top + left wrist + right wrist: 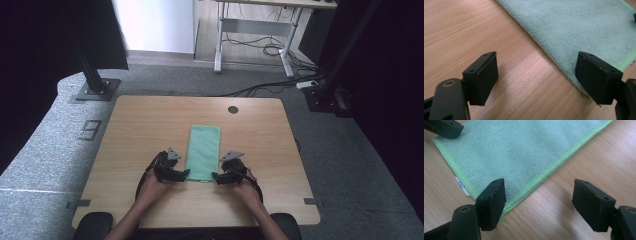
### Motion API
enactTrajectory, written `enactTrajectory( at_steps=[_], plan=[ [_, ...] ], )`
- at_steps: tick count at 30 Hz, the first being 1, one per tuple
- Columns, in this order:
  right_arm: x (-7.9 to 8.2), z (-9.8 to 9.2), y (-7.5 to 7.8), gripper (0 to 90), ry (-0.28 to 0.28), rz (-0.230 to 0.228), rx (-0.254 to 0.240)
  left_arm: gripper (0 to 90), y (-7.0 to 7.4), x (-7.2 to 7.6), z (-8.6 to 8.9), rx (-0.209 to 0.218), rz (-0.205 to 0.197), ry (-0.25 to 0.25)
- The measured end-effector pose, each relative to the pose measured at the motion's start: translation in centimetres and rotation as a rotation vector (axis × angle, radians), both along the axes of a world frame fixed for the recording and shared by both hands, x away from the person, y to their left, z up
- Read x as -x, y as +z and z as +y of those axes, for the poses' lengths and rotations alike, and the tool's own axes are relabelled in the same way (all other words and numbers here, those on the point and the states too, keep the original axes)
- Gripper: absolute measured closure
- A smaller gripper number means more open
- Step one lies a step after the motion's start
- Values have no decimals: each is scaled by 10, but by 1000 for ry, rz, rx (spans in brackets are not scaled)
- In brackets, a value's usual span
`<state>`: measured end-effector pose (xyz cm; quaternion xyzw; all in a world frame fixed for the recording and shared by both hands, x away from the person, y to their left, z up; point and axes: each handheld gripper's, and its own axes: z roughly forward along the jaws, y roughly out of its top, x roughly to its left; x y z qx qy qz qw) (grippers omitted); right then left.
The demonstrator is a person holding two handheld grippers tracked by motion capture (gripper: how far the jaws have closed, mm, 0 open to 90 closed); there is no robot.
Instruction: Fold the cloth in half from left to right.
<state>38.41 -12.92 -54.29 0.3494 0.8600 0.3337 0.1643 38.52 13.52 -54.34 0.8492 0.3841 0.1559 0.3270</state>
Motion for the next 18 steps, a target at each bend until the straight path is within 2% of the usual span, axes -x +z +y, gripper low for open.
enactTrajectory(
  at_steps=[10,13,16,18],
  plan=[
    [-1,-3,0,284,-18,2,-3,205,0,4,-3,0,-12,7],
    [0,-3,1,295,-1,-14,-2,193,3,5,-5,-15,-24,13],
    [2,-8,5,262,12,-14,-53,193,14,12,-4,18,-29,-16],
    [4,-13,9,244,16,-21,-65,185,20,17,-2,27,-34,-37]
  ],
)
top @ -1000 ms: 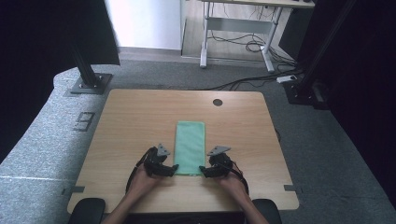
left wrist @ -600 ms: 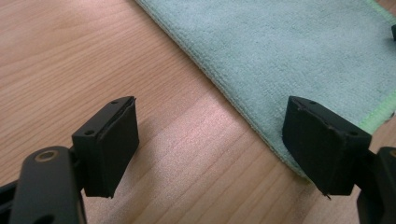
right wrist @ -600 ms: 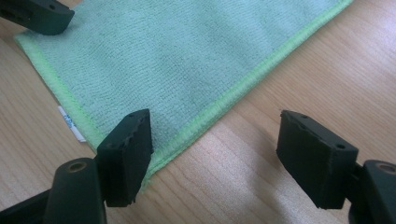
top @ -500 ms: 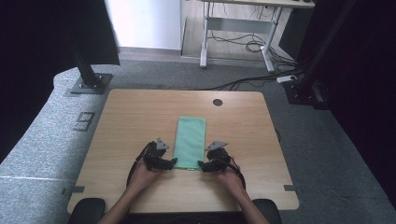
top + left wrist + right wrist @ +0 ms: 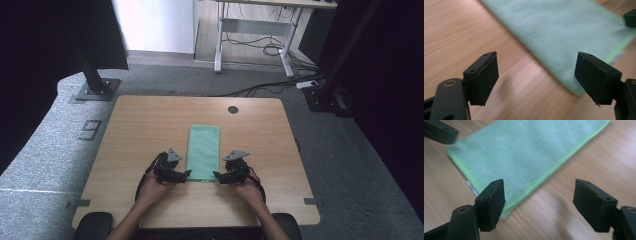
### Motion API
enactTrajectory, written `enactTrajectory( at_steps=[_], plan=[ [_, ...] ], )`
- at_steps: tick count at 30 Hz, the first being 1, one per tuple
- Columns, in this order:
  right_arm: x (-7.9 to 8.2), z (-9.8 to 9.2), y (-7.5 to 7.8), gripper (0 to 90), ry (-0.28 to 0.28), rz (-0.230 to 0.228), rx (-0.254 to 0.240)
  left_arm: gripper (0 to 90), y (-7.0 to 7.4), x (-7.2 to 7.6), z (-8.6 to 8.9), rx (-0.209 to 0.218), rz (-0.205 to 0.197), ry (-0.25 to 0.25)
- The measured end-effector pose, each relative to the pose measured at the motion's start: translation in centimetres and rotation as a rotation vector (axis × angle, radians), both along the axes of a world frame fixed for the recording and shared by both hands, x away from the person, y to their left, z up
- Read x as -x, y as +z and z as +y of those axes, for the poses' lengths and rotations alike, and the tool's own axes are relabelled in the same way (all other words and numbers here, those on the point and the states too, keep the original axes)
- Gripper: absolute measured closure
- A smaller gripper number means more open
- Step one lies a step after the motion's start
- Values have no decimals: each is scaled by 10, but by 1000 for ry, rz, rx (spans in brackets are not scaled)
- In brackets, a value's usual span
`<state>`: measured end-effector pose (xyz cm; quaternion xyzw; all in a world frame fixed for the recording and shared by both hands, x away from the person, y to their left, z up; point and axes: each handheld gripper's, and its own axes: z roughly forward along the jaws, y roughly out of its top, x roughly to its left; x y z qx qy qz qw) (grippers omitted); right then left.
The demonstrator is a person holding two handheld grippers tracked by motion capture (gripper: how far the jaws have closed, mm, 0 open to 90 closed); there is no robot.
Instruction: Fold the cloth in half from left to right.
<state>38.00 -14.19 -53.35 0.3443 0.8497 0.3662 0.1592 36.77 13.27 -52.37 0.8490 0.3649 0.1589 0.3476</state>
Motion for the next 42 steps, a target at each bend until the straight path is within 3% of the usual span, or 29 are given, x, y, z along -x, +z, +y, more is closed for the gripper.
enactTrajectory(
  at_steps=[5,10,14,20,23,29,42],
  plan=[
    [6,-19,4,160,-9,11,9,144,-3,13,13,-24,10,-25],
    [9,-36,-2,128,-23,46,39,137,-10,13,33,-17,47,18],
    [9,-41,-9,16,-58,54,60,118,-12,11,40,-23,43,32],
    [7,-44,-17,10,-76,58,51,79,-22,8,42,-40,46,33],
    [7,-46,-19,0,-79,63,28,56,-24,7,44,-25,46,30],
    [6,-50,-23,0,-82,35,-2,60,-25,6,44,-19,48,21],
    [6,-50,-23,0,-82,36,-1,59,-25,6,45,-19,50,20]
  ],
)
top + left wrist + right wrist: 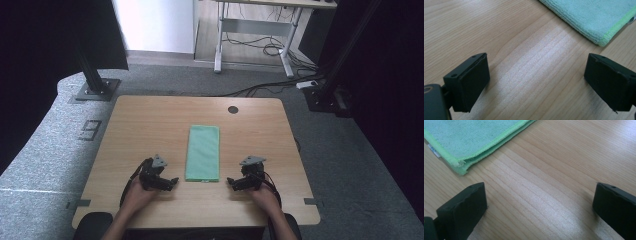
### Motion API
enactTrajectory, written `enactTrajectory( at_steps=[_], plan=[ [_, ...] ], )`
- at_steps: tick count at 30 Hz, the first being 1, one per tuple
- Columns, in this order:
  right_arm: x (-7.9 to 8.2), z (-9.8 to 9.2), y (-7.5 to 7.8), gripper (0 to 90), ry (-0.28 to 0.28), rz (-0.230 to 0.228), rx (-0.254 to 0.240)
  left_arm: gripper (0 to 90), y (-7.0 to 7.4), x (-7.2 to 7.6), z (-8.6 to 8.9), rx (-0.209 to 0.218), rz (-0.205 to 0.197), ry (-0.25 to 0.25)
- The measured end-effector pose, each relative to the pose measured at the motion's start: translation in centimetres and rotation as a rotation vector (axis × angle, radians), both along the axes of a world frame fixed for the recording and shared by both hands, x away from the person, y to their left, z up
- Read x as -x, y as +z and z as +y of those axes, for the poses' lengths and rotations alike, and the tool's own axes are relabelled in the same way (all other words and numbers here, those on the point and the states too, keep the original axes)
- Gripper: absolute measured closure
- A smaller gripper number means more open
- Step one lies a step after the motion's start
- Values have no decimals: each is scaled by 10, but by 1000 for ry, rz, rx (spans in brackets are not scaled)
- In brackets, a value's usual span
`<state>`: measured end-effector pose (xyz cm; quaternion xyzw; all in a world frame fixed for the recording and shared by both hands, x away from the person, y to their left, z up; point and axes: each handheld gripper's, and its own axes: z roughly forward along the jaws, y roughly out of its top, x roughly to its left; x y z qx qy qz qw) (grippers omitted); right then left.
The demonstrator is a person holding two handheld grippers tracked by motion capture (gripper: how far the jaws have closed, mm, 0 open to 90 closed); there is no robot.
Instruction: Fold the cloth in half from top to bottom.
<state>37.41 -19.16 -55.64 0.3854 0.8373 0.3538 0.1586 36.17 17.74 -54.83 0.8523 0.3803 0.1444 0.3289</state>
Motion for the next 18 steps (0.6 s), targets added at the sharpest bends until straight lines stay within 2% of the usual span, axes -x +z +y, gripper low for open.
enactTrajectory(
  at_steps=[5,10,15,18],
  plan=[
    [-1,0,0,0,5,1,2,51,0,-1,0,-3,4,-4],
    [-2,3,3,19,-7,10,1,26,3,-10,-6,-9,19,16],
    [-8,9,13,33,-3,1,-46,13,12,-20,-22,-3,-9,11],
    [-16,21,20,38,13,-14,-52,14,14,-28,-33,13,-14,0]
  ],
)
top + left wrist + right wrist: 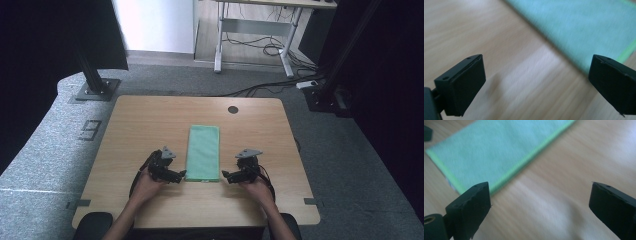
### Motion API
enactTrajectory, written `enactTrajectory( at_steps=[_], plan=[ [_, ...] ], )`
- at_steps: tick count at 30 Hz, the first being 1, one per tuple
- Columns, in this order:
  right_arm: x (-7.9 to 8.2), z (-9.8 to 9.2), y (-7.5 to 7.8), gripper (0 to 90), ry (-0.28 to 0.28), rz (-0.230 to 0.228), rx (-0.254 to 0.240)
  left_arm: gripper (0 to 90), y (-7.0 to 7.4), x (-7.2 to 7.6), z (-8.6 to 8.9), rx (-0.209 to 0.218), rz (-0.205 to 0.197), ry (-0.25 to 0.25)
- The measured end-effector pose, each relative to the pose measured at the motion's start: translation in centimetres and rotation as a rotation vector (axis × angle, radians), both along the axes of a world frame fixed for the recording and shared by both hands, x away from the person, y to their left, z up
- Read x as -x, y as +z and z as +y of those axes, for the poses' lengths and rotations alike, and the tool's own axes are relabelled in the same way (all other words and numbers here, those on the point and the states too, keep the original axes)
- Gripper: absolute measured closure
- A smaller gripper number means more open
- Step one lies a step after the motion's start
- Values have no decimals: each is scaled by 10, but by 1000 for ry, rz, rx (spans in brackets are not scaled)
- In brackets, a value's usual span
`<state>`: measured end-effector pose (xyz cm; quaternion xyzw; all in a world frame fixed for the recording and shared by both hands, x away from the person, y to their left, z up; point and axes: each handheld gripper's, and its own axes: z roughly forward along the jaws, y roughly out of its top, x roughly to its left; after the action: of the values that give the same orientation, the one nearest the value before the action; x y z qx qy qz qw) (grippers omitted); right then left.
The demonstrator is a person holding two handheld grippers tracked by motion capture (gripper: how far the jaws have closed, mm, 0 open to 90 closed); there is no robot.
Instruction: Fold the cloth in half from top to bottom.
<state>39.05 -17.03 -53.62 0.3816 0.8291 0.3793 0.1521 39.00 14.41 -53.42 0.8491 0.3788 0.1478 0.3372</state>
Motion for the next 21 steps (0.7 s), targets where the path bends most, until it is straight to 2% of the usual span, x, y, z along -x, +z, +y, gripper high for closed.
enactTrajectory(
  at_steps=[5,8,10,13,17,21],
  plan=[
    [-18,27,1,44,17,-11,31,15,-9,-13,-10,-19,2,24],
    [-27,38,-6,54,16,0,63,13,-13,-14,-10,-15,11,29],
    [-29,42,-10,55,18,10,84,18,-12,-11,-9,-27,7,25],
    [-25,42,-13,68,19,24,72,33,-10,-6,-9,-47,2,14],
    [-14,42,-14,87,27,34,60,52,-10,6,-9,-51,0,5],
    [1,44,-12,104,54,29,75,64,-9,26,-9,-46,26,-9]
  ],
)
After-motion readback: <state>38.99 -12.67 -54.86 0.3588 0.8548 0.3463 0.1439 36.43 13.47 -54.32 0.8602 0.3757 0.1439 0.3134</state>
